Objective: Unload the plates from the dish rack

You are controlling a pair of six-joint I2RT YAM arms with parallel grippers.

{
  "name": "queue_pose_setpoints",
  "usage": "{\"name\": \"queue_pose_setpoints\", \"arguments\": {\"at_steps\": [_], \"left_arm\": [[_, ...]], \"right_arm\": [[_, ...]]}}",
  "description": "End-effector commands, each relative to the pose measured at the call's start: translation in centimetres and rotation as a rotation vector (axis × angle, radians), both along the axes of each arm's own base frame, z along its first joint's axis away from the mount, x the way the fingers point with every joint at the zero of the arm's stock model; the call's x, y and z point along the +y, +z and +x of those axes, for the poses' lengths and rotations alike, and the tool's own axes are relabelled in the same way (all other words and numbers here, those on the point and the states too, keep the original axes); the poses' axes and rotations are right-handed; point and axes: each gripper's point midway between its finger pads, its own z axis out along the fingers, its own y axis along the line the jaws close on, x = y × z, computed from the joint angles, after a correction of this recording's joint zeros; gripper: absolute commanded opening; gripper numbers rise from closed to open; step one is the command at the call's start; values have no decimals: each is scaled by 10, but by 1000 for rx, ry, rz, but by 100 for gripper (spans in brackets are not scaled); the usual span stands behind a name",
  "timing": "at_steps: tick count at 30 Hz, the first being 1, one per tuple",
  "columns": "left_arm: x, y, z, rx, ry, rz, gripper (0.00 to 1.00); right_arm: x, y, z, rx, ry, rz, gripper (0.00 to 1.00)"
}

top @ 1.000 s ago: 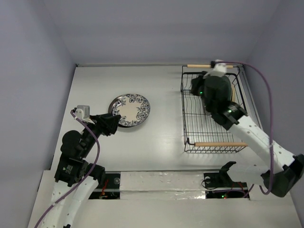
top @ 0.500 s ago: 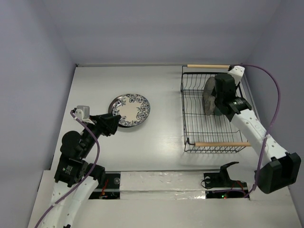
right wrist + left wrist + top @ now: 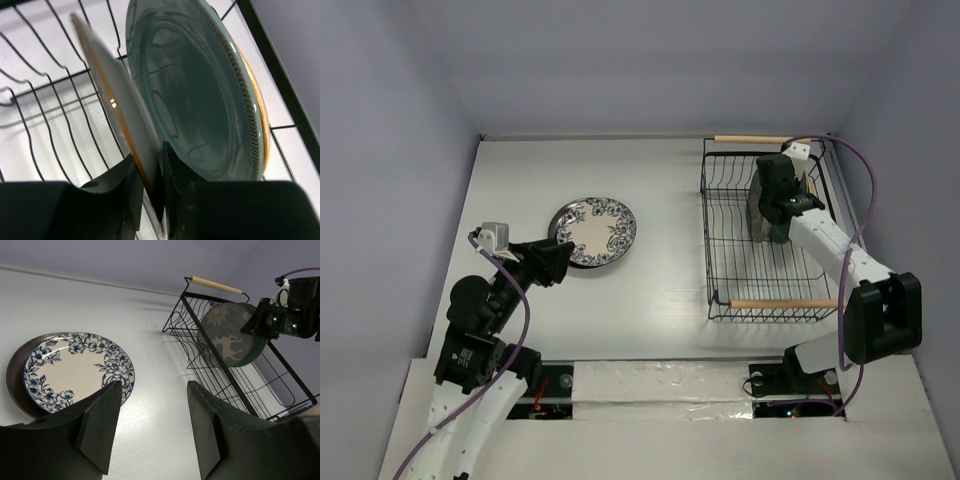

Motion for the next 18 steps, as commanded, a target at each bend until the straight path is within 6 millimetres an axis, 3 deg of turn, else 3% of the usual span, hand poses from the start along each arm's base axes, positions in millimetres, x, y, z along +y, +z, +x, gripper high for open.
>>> {"name": "queue_pose_setpoints", "arguments": {"at_steps": [1,7,15,18], "left_arm": [[-3,9,2,-39,-13,-14,51],[-3,8,3,-31,-15,-12,51],[-2,7,5,-29,-5,-10,51],[-2,7,5,-28,-5,-11,51]], "right_arm": [[-6,39,6,-117,-11,-15,21],[-7,86,-15,-214,29,-10,0],[-2,145,-41,-365,59,68,0],[18,176,-54,-490,159,188,0]]}}
